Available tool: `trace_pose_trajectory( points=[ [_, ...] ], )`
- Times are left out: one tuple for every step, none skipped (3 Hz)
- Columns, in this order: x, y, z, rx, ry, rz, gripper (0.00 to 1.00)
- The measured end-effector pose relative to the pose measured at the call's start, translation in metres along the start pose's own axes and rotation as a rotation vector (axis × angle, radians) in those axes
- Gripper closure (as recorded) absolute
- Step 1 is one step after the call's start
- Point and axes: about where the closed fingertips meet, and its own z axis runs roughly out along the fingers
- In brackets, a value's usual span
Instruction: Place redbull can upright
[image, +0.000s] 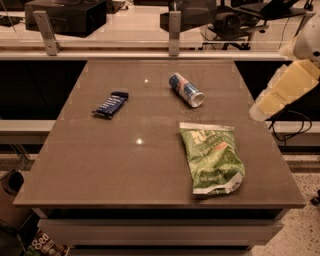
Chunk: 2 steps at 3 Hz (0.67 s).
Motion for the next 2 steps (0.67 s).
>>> trace_pose_trajectory(
  points=[
    [-0.016, -0.010, 0.005, 0.019, -0.006, 0.125, 0.00],
    [-0.038, -0.019, 0.011, 0.063, 0.028, 0.232, 0.00]
  ],
)
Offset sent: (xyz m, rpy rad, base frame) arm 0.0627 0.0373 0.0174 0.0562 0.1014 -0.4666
